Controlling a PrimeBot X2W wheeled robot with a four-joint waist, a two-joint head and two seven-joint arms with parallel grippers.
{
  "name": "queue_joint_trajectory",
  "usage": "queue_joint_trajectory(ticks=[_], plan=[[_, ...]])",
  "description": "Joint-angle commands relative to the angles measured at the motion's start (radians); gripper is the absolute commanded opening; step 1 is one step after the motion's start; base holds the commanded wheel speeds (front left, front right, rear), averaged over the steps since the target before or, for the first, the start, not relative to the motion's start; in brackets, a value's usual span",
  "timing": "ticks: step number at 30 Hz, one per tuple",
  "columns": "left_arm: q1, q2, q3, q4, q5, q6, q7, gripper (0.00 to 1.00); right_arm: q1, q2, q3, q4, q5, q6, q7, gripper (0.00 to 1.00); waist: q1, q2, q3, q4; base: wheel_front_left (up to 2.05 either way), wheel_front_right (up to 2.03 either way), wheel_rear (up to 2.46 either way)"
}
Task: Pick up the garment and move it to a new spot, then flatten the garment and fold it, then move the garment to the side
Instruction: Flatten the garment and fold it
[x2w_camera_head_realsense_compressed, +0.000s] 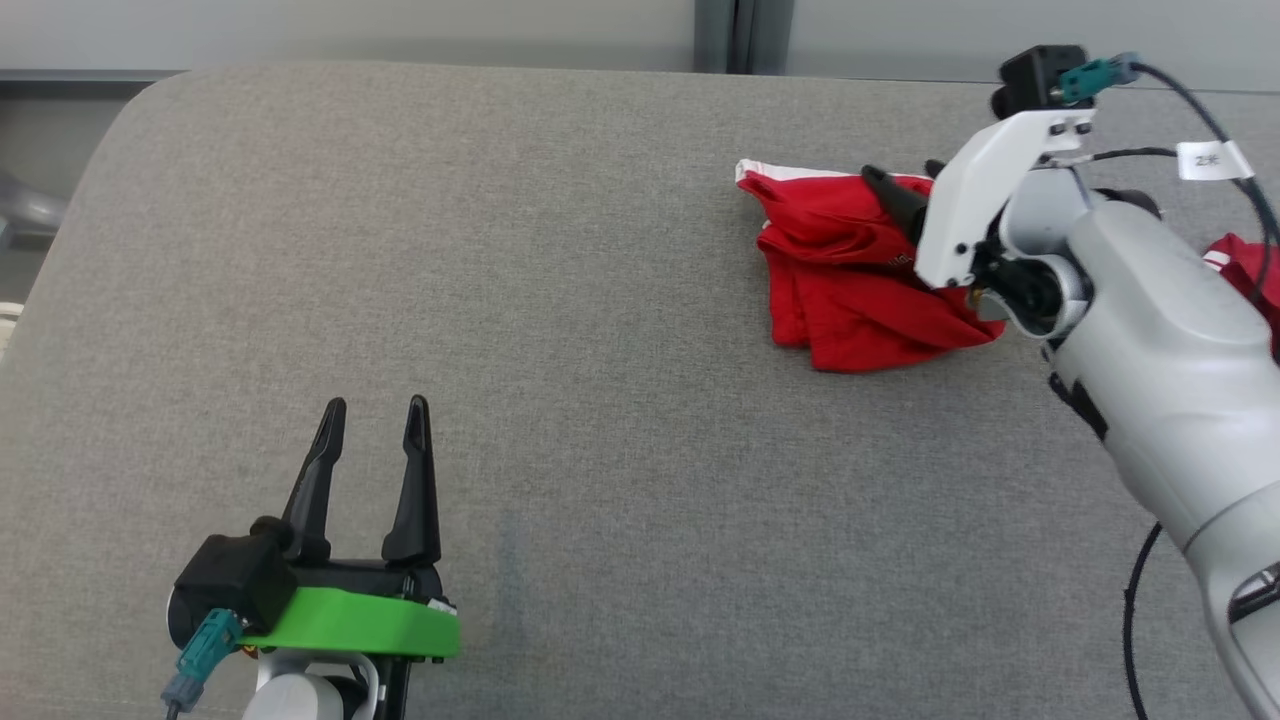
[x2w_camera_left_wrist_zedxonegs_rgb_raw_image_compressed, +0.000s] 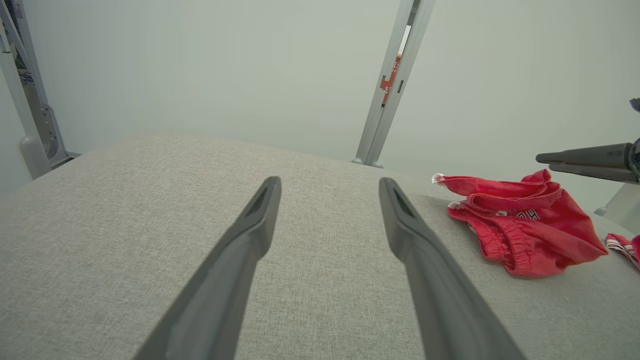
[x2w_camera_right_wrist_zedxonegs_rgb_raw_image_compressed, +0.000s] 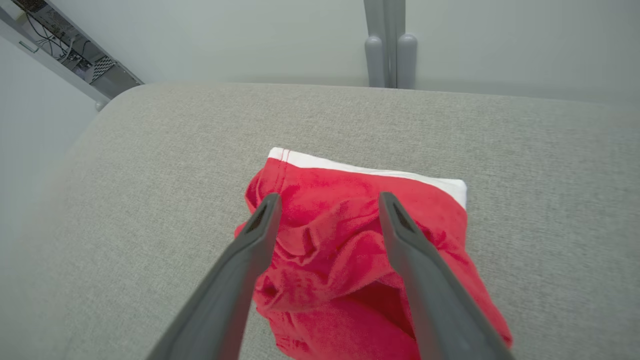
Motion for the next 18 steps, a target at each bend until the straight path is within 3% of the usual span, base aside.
queue_joint_trajectory(ticks=[1,5,10,11,12,13,18], plan=[[0.010,0.002,0.001,-0.003,0.011,0.000,0.000,1.00,0.024,-0.023,-0.015,-0.019,-0.003,-0.001,-0.007,1.00,0.0000,0.0000,-0.012,-0.019,0.00,0.00,0.00],[0.006,0.002,-0.005,-0.002,0.011,-0.003,0.000,1.00,0.056,-0.083,-0.085,-0.068,-0.012,-0.001,-0.043,1.00,0.0000,0.0000,-0.016,-0.025,0.00,0.00,0.00],[0.000,0.002,-0.014,0.000,0.009,-0.006,0.000,1.00,0.097,-0.147,-0.138,-0.038,-0.123,0.000,-0.105,1.00,0.0000,0.0000,-0.019,-0.015,0.00,0.00,0.00],[-0.001,0.002,-0.015,0.000,0.010,-0.007,0.000,1.00,0.104,-0.152,-0.143,-0.027,-0.143,0.000,-0.109,0.80,0.0000,0.0000,-0.017,-0.012,0.00,0.00,0.00],[-0.002,0.002,-0.016,-0.002,0.009,-0.008,0.000,1.00,0.109,-0.160,-0.154,-0.016,-0.162,0.000,-0.122,0.26,0.0000,0.0000,-0.014,-0.009,0.00,0.00,0.00],[-0.003,0.002,-0.017,-0.002,0.010,-0.008,0.000,1.00,0.112,-0.165,-0.161,-0.008,-0.176,-0.001,-0.132,0.00,0.0000,0.0000,-0.010,-0.006,0.00,0.00,0.00],[-0.018,0.002,-0.022,-0.005,0.013,-0.009,0.000,1.00,0.120,-0.158,-0.181,0.044,-0.232,-0.001,-0.151,0.00,0.0000,0.0000,0.018,0.011,0.00,0.00,0.00]])
